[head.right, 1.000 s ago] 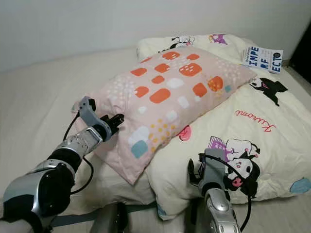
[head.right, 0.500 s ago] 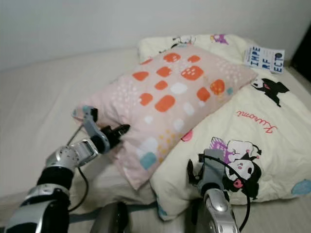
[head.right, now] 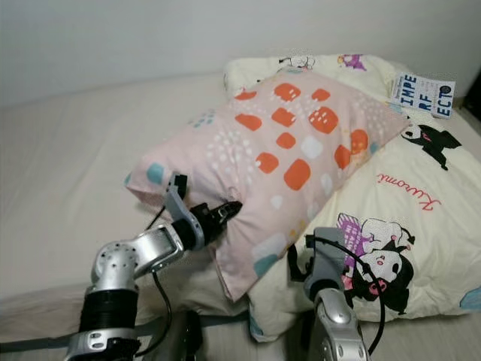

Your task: Clean up the room

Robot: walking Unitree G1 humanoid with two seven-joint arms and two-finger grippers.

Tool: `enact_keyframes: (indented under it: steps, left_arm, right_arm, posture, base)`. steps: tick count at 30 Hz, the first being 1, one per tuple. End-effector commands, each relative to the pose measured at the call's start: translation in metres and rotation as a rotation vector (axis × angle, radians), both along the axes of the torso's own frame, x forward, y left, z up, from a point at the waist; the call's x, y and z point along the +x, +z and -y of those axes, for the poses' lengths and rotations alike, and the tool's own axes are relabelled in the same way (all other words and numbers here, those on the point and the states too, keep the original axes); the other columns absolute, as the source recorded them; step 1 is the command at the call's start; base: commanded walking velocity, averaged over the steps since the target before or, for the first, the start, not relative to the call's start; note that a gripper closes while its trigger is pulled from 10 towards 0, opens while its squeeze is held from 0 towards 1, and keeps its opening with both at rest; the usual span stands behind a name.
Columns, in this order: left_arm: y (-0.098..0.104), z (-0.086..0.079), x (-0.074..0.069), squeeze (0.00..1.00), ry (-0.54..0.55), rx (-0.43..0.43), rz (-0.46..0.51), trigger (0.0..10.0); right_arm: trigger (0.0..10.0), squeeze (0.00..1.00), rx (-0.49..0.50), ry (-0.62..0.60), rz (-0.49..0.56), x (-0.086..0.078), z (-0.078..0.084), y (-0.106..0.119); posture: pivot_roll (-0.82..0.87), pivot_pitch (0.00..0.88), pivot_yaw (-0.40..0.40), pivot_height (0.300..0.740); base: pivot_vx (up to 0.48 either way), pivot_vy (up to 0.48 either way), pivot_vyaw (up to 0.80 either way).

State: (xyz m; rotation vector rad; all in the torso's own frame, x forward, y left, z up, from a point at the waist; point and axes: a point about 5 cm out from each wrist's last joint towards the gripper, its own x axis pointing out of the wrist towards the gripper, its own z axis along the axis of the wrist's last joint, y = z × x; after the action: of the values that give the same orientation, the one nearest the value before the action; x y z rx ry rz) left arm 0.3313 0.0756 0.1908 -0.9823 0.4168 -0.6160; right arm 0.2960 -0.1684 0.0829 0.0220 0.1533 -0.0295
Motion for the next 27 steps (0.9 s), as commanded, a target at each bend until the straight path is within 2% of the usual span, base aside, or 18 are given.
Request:
enact_keyframes:
  steps: [1, 5, 6, 8, 13, 14, 16, 17, 18, 19, 20, 22, 23, 24, 25, 26, 27]
  left_arm:
    - [0.007, 0.049, -0.016, 0.00, -0.117, -0.149, -0.038, 0.0]
    - [0.032, 0.059, -0.016, 0.00, -0.077, -0.228, -0.053, 0.0]
    - [0.032, 0.059, -0.016, 0.00, -0.077, -0.228, -0.053, 0.0]
    - [0.046, 0.062, -0.016, 0.00, -0.050, -0.273, -0.082, 0.0]
    - [0.060, 0.066, -0.018, 0.00, -0.071, -0.318, -0.092, 0.0]
    - [0.071, 0.071, -0.024, 0.00, -0.110, -0.358, -0.094, 0.0]
    - [0.071, 0.071, -0.024, 0.00, -0.110, -0.358, -0.094, 0.0]
    - [0.082, 0.079, -0.037, 0.00, -0.184, -0.413, -0.091, 0.0]
    - [0.086, 0.083, -0.042, 0.00, -0.214, -0.430, -0.086, 0.0]
    - [0.086, 0.083, -0.042, 0.00, -0.214, -0.430, -0.086, 0.0]
    - [0.088, 0.087, -0.049, 0.00, -0.259, -0.431, -0.070, 0.0]
    - [0.087, 0.091, -0.058, 0.00, -0.320, -0.370, -0.012, 0.0]
    - [0.085, 0.092, -0.061, 0.01, -0.349, -0.330, 0.020, 0.6]
    - [0.085, 0.092, -0.061, 0.01, -0.349, -0.330, 0.020, 0.6]
    - [0.080, 0.091, -0.064, 0.83, -0.364, -0.255, 0.053, 4.4]
    - [0.080, 0.091, -0.064, 0.83, -0.364, -0.255, 0.053, 4.4]
    - [0.075, 0.092, -0.067, 1.00, -0.383, -0.193, 0.069, 10.0]
  right_arm:
    - [10.0, 0.00, 0.009, 0.002, -0.031, -0.005, -0.002, -0.010]
    - [10.0, 0.00, 0.010, 0.003, -0.031, -0.005, -0.003, -0.010]
    - [10.0, 0.00, 0.010, 0.003, -0.031, -0.005, -0.003, -0.010]
    - [10.0, 0.00, 0.010, 0.003, -0.030, -0.005, -0.003, -0.010]
    - [10.0, 0.00, 0.011, 0.002, -0.031, -0.006, -0.002, -0.010]
    - [10.0, 0.00, 0.011, 0.001, -0.033, -0.006, -0.002, -0.011]
    - [10.0, 0.00, 0.011, 0.001, -0.033, -0.006, -0.002, -0.011]
    - [10.0, 0.00, 0.011, 0.001, -0.035, -0.006, -0.001, -0.011]
    - [10.0, 0.00, 0.011, 0.001, -0.036, -0.006, -0.001, -0.012]
    - [10.0, 0.00, 0.011, 0.001, -0.036, -0.006, -0.001, -0.012]
    - [10.0, 0.00, 0.010, 0.002, -0.038, -0.006, -0.001, -0.012]
    - [10.0, 0.00, 0.010, 0.004, -0.039, -0.006, -0.002, -0.012]
    - [10.0, 0.00, 0.009, 0.004, -0.040, -0.006, -0.002, -0.012]
    - [10.0, 0.00, 0.009, 0.004, -0.040, -0.006, -0.002, -0.012]
    - [10.0, 0.00, 0.009, 0.005, -0.041, -0.006, -0.002, -0.012]
    - [10.0, 0.00, 0.009, 0.005, -0.041, -0.006, -0.002, -0.012]
    - [10.0, 0.00, 0.009, 0.005, -0.042, -0.005, -0.002, -0.012]
  posture:
    - [0.02, 0.288, 0.096, 0.582]
    - [0.02, 0.289, 0.098, 0.582]
    - [0.02, 0.289, 0.098, 0.582]
    - [0.02, 0.288, 0.098, 0.582]
    - [0.02, 0.291, 0.099, 0.582]
    - [0.02, 0.291, 0.099, 0.582]
    - [0.02, 0.291, 0.099, 0.582]
    - [0.02, 0.293, 0.098, 0.582]
    - [0.02, 0.293, 0.098, 0.582]
    - [0.02, 0.293, 0.098, 0.582]
    - [0.02, 0.295, 0.097, 0.582]
    - [0.02, 0.296, 0.095, 0.582]
    - [0.02, 0.296, 0.095, 0.582]
    - [0.02, 0.296, 0.095, 0.582]
    - [0.02, 0.296, 0.094, 0.582]
    - [0.02, 0.296, 0.094, 0.582]
    - [0.02, 0.297, 0.094, 0.582]
  base:
    - [0.000, 0.000, 0.00]
    - [0.000, 0.000, 0.00]
    - [0.000, 0.000, 0.00]
    - [0.000, 0.000, 0.00]
    - [0.000, 0.000, 0.00]
    - [0.000, 0.000, 0.00]
    - [0.000, 0.000, 0.00]
    - [0.000, 0.000, 0.00]
    - [0.000, 0.000, 0.00]
    - [0.000, 0.000, 0.00]
    - [0.000, 0.000, 0.00]
    - [0.000, 0.000, 0.00]
    - [0.000, 0.000, 0.00]
    - [0.000, 0.000, 0.00]
    - [0.000, 0.000, 0.00]
    - [0.000, 0.000, 0.00]
    - [0.000, 0.000, 0.00]
